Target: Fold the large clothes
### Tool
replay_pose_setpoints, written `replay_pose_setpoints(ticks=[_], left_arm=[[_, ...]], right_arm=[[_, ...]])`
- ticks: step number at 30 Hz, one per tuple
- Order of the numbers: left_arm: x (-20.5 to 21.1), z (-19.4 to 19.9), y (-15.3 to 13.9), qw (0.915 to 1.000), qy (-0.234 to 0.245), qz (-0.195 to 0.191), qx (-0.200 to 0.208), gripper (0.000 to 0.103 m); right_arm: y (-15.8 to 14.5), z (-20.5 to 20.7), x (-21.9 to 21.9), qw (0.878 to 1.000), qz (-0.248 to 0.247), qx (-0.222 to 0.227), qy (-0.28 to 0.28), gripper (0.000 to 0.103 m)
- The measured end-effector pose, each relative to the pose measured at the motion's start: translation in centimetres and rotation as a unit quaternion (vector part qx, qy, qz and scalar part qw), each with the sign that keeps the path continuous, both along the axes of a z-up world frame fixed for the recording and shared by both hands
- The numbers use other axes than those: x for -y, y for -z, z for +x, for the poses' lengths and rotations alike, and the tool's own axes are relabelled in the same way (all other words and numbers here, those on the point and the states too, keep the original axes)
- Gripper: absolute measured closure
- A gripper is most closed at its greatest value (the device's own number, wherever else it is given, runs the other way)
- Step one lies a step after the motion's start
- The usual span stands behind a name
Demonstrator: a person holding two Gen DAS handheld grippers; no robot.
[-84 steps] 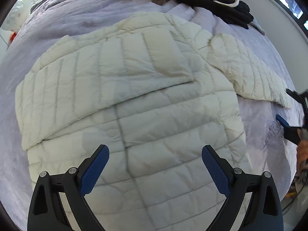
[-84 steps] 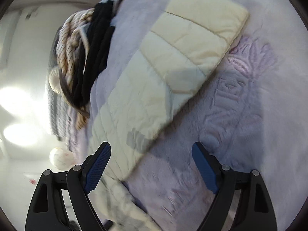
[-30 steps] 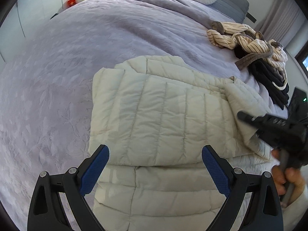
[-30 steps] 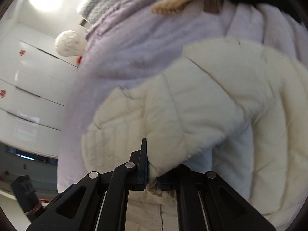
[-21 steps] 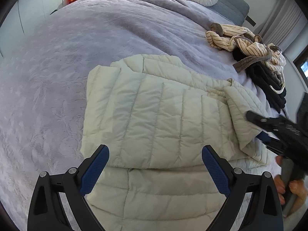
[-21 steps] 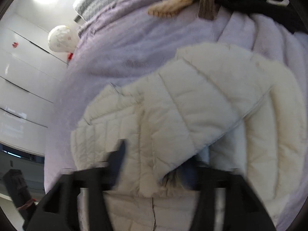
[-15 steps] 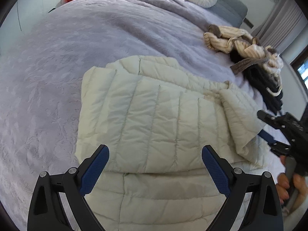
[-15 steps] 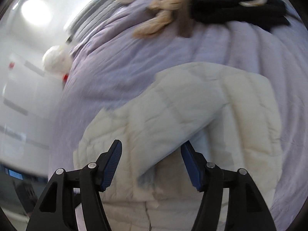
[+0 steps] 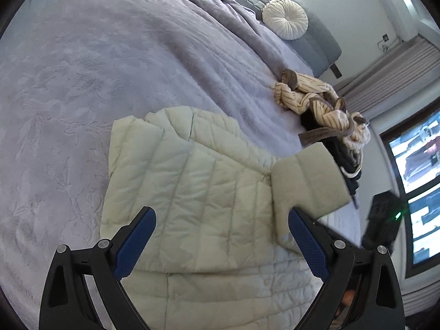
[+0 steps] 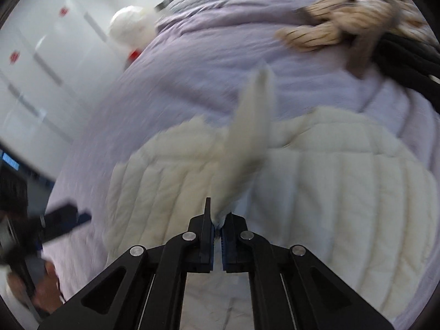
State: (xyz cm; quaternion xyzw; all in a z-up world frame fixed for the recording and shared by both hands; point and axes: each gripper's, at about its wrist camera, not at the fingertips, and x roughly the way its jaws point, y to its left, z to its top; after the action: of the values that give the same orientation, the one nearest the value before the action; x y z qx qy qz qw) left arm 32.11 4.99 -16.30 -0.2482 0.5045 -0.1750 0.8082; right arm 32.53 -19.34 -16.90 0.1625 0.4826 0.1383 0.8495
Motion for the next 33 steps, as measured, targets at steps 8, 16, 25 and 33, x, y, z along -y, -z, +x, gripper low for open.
replay_pose_setpoints(ticks=[8,16,25,33], left_arm=[[0.3,1.5,2.1,0.9966,0.013,-0.069,-0.041,0.006],[4.9,3.5,4.5,0.994,0.07,-0.047,-0.07,0.006],[7.4,5.0,6.5,0.9929,0.073,-0.023,-0.091,0.006],[8.4,4.7,4.5,0.9929,0.091,-0.047,-0.06,0.099]], right_arm=[[1.3,-0.5,-2.0,0.997,-0.032,-0.049,-0.043,0.056],[0.2,-5.7,5.7,0.996,0.039,-0.077,0.025,0.036],[6.7,-13.0,17.5,0.924,0.275,-0.148,0.22,0.036],[8.2,-13.0,21.0,0.88,0.347,-0.115,0.304,0.097]])
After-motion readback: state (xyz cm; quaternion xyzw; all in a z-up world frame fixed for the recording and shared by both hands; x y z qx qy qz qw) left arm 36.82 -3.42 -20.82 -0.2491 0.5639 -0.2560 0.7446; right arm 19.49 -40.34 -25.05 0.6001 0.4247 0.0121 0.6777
